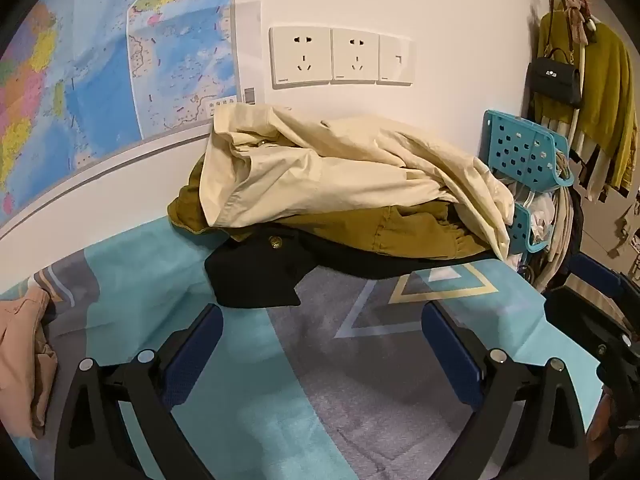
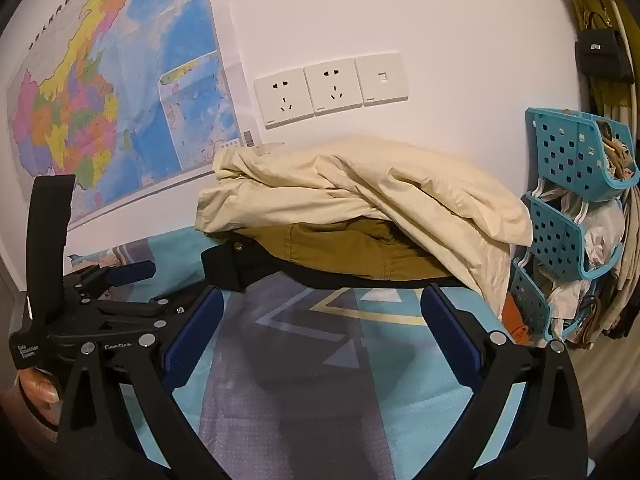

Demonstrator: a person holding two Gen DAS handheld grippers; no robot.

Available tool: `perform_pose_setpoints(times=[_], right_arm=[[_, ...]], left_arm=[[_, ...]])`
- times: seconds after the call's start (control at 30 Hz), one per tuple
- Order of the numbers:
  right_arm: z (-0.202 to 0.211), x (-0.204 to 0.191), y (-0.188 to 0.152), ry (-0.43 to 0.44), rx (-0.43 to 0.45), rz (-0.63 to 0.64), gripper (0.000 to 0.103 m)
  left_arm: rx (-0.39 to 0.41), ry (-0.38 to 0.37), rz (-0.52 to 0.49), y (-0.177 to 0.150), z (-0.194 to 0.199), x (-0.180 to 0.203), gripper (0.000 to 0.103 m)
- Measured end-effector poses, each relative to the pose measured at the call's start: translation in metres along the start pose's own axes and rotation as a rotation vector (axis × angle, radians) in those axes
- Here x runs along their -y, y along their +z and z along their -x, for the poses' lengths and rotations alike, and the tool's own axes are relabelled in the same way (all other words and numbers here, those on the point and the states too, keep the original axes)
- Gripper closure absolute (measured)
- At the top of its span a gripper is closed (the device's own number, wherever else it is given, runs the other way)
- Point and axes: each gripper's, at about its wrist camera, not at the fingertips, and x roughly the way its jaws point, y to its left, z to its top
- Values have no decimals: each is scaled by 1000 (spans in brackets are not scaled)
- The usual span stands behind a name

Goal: Fold large clothes

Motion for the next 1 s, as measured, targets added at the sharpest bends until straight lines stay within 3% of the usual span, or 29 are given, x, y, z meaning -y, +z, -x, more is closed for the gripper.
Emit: perform_pose_setpoints(times=[0.13,0.2,1.0], right_arm=[[-2,3,1,10,-5,3,6],[0,4,4,13,-7,2,6],[2,-4,3,9,10,31,6]], left_arm=[[-17,8,7,1,-4,0,7],[30,-3,2,-1,4,2,7],[15,-31,24,-2,6,2,7]])
